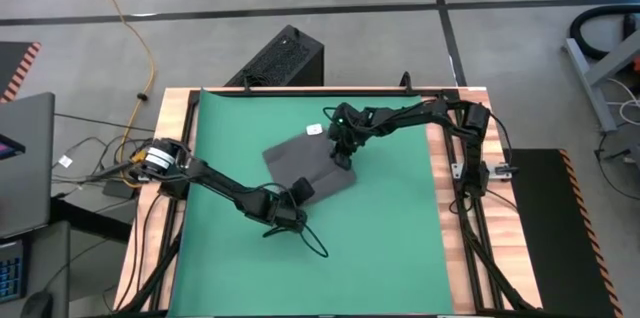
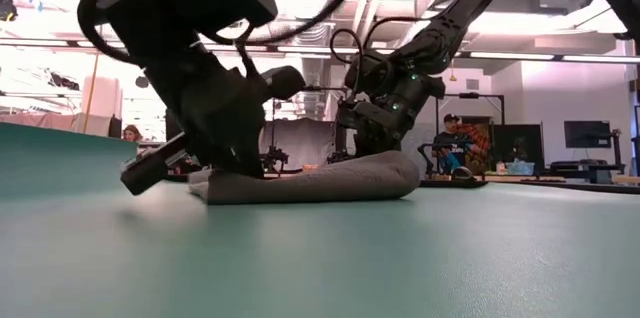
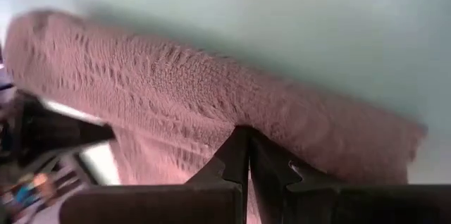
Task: Roll towel
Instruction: Roll the gray towel
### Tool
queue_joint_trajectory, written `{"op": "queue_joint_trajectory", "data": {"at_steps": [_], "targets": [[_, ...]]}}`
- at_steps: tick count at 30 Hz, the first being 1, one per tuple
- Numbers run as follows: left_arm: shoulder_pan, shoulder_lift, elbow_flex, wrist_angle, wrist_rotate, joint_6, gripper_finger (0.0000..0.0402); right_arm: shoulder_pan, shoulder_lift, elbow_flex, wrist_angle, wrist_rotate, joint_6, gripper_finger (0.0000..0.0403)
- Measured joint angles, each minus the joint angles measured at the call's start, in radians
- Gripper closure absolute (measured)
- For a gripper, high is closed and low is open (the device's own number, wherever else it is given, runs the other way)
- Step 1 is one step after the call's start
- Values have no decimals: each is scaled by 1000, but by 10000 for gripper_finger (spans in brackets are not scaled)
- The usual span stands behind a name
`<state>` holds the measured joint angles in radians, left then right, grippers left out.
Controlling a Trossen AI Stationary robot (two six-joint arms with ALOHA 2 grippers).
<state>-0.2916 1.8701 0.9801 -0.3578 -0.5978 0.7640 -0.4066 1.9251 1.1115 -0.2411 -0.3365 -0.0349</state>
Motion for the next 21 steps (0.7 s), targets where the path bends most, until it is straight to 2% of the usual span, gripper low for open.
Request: {"op": "queue_joint_trajectory", "data": {"at_steps": [6, 10, 13, 16, 21], "targets": [[1, 2, -1, -8, -122, 8, 401, 40, -1, 0, -64, 40, 59, 400], [0, 2, 0, -16, -130, -99, 401, 62, 0, -1, -116, 131, 104, 400], [0, 1, 0, -26, -116, -177, 401, 61, -17, -3, -141, 134, 122, 400], [0, -1, 1, -24, -96, -228, 401, 57, -76, -8, -138, 137, 125, 400], [0, -1, 2, -20, -86, -270, 401, 50, -247, -6, -150, 170, 112, 400]]}}
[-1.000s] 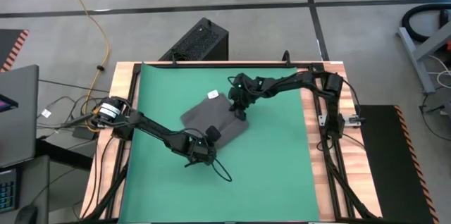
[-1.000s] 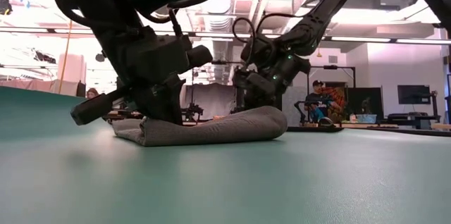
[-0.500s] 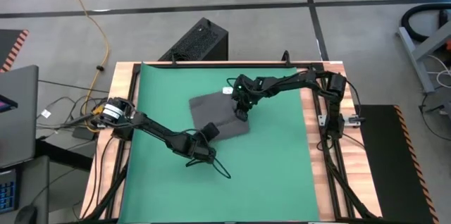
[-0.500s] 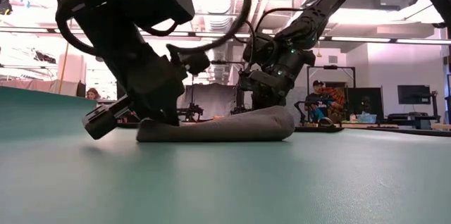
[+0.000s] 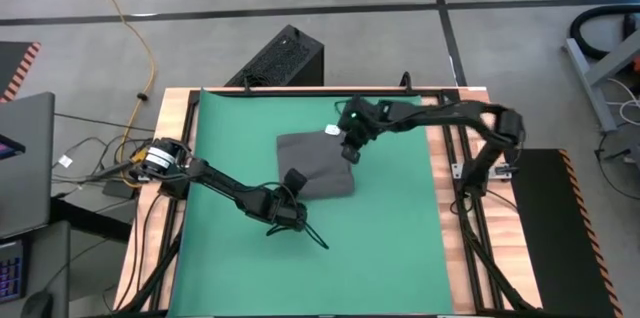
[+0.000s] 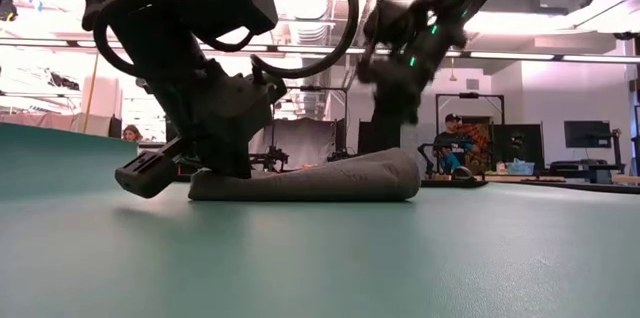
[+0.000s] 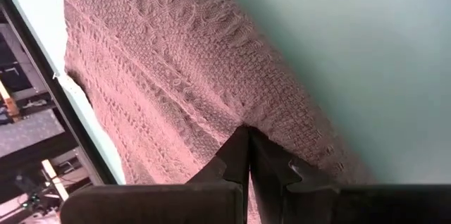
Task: Roll towel
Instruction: Roll the gray towel
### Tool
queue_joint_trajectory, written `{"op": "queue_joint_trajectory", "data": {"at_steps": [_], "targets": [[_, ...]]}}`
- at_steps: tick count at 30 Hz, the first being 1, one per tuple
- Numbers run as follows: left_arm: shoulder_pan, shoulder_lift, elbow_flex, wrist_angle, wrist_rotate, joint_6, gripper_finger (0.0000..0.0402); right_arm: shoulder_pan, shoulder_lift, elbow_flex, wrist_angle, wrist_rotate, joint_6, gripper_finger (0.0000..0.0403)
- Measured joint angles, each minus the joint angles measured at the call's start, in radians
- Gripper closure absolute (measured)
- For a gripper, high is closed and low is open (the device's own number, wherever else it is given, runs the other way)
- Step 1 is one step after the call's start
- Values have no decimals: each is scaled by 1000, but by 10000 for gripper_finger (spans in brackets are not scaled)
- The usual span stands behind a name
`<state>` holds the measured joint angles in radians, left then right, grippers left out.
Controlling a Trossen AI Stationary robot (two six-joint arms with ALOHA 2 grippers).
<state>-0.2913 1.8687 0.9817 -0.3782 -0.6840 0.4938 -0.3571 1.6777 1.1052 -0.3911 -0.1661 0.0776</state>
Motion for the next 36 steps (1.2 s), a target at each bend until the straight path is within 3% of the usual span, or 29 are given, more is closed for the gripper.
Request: {"op": "queue_joint_trajectory", "data": {"at_steps": [3, 8, 14, 22, 36], "targets": [[0, -1, 0, 0, 8, -3, 401, 30, -84, -31, 22, -2, 22, 400], [6, -2, 1, 16, 25, 1, 401, 131, -206, -198, 286, 4, 136, 400], [13, -2, 2, 63, 49, 0, 401, 240, -227, -387, 526, 116, 239, 400], [13, -3, 2, 73, 77, 23, 401, 250, -119, -424, 679, 118, 266, 400], [9, -3, 2, 86, 57, -7, 401, 255, 119, -421, 752, 126, 286, 400]]}}
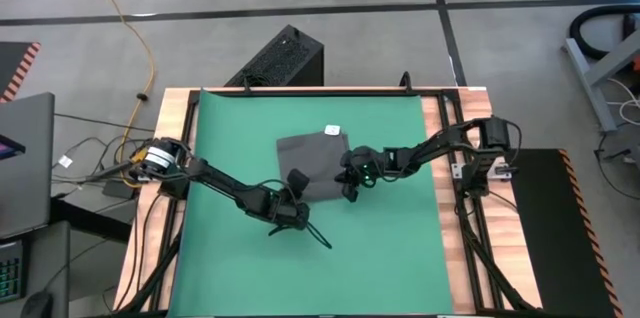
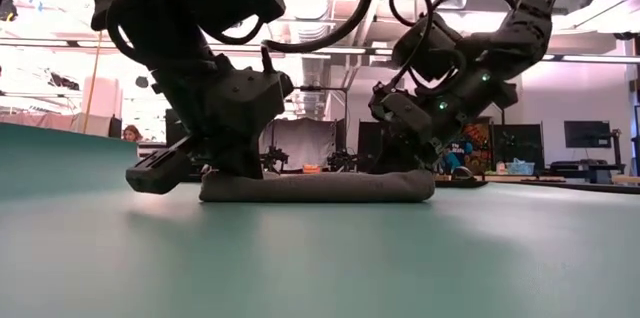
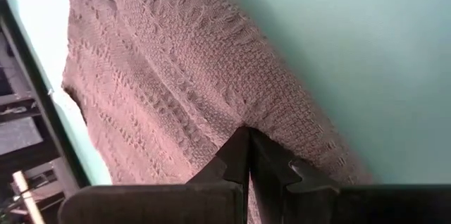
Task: Roll towel
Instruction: Roll the gray towel
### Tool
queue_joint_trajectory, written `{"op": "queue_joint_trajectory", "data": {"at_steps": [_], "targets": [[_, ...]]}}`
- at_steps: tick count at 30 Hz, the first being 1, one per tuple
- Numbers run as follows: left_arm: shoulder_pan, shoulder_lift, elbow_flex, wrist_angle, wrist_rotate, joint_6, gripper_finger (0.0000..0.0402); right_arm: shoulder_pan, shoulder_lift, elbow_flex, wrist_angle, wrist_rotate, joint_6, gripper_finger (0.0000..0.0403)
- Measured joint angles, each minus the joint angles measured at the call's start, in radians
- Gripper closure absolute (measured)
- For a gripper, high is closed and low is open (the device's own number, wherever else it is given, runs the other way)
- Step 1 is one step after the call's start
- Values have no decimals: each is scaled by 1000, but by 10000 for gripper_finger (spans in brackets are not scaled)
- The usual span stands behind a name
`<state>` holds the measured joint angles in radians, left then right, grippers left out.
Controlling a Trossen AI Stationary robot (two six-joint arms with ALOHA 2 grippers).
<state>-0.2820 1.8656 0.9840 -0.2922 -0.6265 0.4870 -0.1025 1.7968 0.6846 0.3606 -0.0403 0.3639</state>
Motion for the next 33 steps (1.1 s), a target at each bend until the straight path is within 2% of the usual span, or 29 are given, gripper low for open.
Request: {"op": "queue_joint_trajectory", "data": {"at_steps": [4, 8, 11, 13, 15, 17, 19, 21, 24, 27, 30, 33], "targets": [[-14, -23, 12, -7, -68, 2, 402, -5, 34, 1, 11, -6, 2, 400], [-14, -101, 37, 7, -89, -102, 402, -5, 36, 0, 19, -10, -3, 400], [-2, -157, 37, 3, -88, -266, 402, -5, 38, 0, 31, -10, -3, 400], [20, -202, 22, 35, -17, -456, 402, -5, 38, 0, 30, -10, -7, 400], [46, -243, -28, 154, 126, -617, 402, -5, 38, 0, 29, -10, -18, 400], [59, -258, -111, 340, 234, -684, 402, -5, 38, -1, 30, -10, -21, 400], [65, -261, -203, 511, 288, -741, 402, -5, 39, -1, 32, -10, -21, 400], [79, -263, -300, 666, 319, -861, 402, -5, 39, -1, 32, -11, -22, 400], [90, -262, -471, 916, 293, -1037, 402, -3, 39, -2, 35, -14, -22, 400], [85, -264, -604, 1166, 201, -1137, 402, -3, 39, -2, 37, -14, -22, 399], [86, -262, -669, 1236, 168, -1172, 402, -3, 39, -2, 37, -14, -24, 399], [83, -263, -648, 1259, 189, -1143, 402, -3, 40, -2, 37, -14, -24, 399]]}}
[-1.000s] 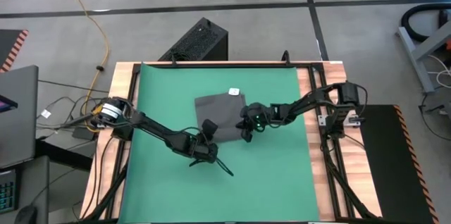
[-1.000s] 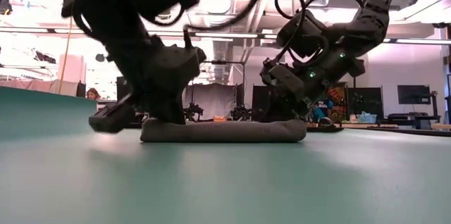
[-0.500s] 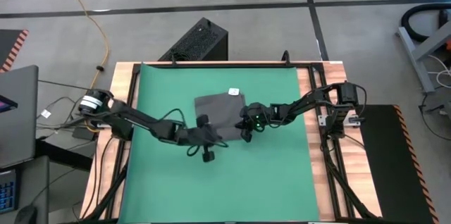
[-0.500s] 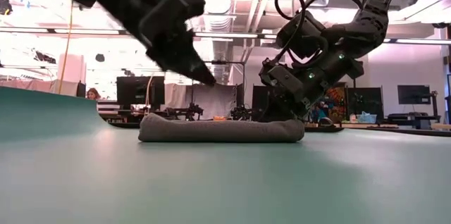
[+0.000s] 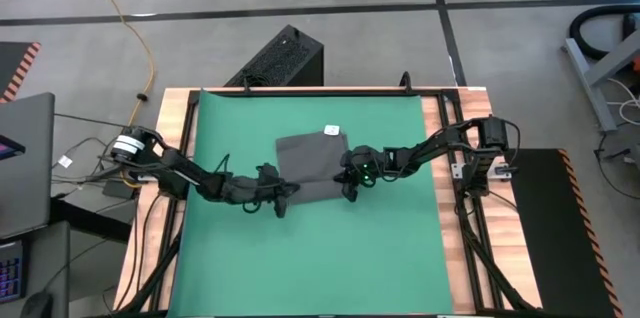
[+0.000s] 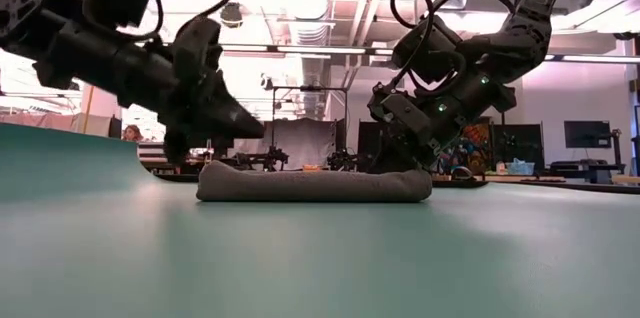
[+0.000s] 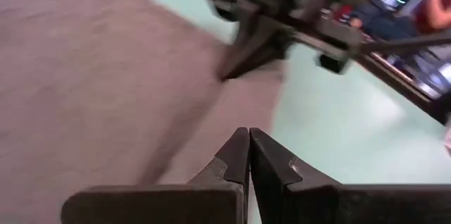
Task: Roll towel
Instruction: Roll the gray towel
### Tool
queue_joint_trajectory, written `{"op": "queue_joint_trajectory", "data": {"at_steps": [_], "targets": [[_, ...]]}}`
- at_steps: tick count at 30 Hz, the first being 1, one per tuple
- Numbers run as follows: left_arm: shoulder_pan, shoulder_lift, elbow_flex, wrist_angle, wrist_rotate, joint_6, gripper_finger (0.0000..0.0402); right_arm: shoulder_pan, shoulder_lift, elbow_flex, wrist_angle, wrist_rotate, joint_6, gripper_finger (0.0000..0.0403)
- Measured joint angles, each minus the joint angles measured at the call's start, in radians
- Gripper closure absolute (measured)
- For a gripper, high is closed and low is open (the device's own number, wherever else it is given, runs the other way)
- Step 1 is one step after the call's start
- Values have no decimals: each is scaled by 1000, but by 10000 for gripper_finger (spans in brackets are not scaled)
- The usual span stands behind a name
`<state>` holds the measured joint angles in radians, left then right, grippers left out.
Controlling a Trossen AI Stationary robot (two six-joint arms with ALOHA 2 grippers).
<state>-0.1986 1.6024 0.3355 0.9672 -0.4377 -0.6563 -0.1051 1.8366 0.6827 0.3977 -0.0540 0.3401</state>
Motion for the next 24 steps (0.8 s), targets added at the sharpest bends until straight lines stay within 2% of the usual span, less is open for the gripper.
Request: {"op": "queue_joint_trajectory", "data": {"at_steps": [5, 16, 24], "targets": [[-1, 30, 53, -82, 11, 54, 402, -3, 0, 0, 0, 0, 2, 399], [9, 150, 48, -101, 31, -9, 402, -8, -19, -1, 4, -3, 11, 398], [10, 151, 48, -182, 66, -17, 402, -40, -231, -3, -14, 60, -34, 398]]}}
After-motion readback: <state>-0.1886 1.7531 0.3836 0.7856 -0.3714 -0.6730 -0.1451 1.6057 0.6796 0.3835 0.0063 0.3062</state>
